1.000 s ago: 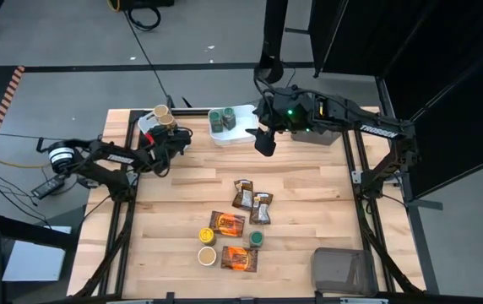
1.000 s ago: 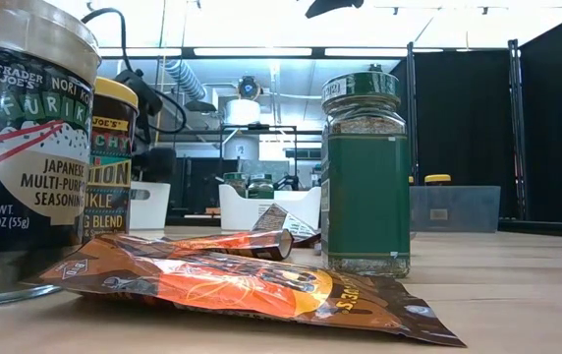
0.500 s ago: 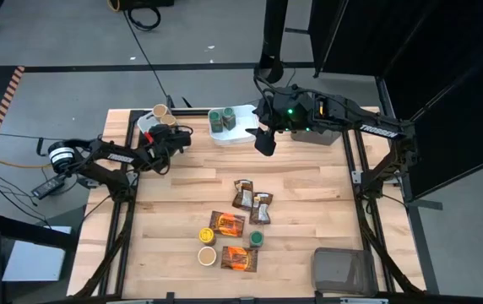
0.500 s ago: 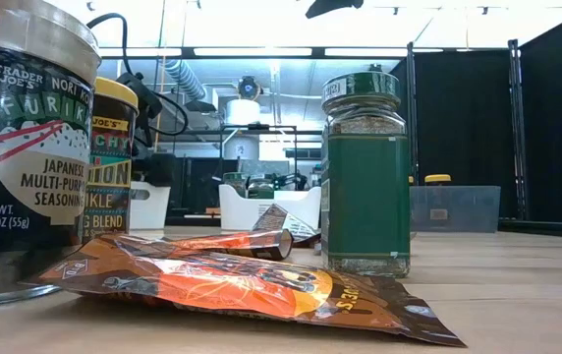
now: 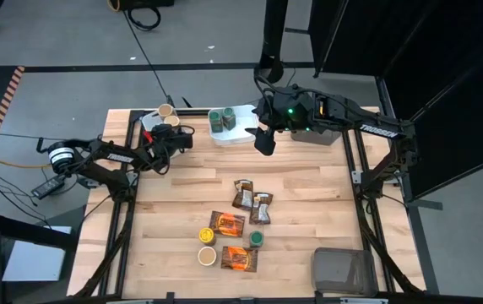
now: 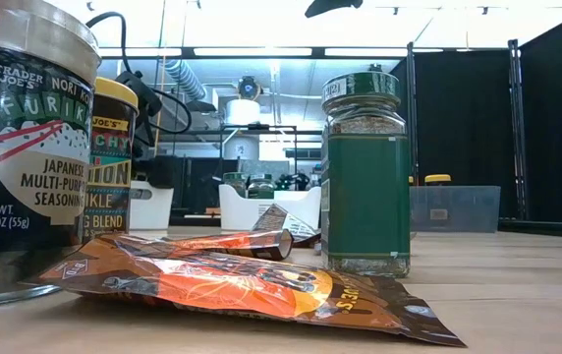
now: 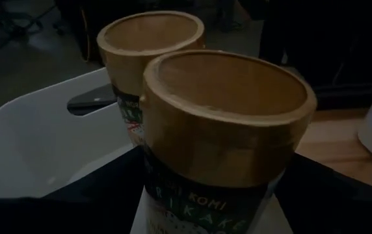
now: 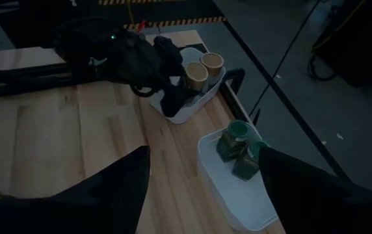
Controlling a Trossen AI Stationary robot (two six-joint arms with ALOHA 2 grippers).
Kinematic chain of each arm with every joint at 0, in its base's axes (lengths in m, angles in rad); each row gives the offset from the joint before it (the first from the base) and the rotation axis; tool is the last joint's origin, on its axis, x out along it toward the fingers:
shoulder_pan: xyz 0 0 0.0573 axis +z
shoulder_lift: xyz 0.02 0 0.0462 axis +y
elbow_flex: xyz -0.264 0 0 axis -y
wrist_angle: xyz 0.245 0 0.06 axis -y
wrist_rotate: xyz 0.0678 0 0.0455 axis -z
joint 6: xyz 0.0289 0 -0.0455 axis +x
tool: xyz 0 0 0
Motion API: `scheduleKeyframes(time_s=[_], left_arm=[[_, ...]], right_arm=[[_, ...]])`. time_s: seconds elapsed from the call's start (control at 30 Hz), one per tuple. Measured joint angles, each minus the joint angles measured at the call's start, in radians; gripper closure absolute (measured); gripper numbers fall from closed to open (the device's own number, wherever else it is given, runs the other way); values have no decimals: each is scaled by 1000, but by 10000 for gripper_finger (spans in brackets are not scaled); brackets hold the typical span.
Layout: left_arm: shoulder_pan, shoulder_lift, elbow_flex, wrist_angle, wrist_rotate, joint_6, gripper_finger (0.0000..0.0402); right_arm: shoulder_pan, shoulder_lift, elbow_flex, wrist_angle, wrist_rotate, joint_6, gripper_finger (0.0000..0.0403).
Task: Sort spices by type
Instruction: Put the right gold seasoning bottle into the left white bin
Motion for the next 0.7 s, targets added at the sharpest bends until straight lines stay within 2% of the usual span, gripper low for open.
scheduleKeyframes(time_s=[0.7], left_arm=[[-1, 2, -1, 3, -12, 43, 96]], right_arm=[[0, 0, 0, 0, 0, 0, 111]])
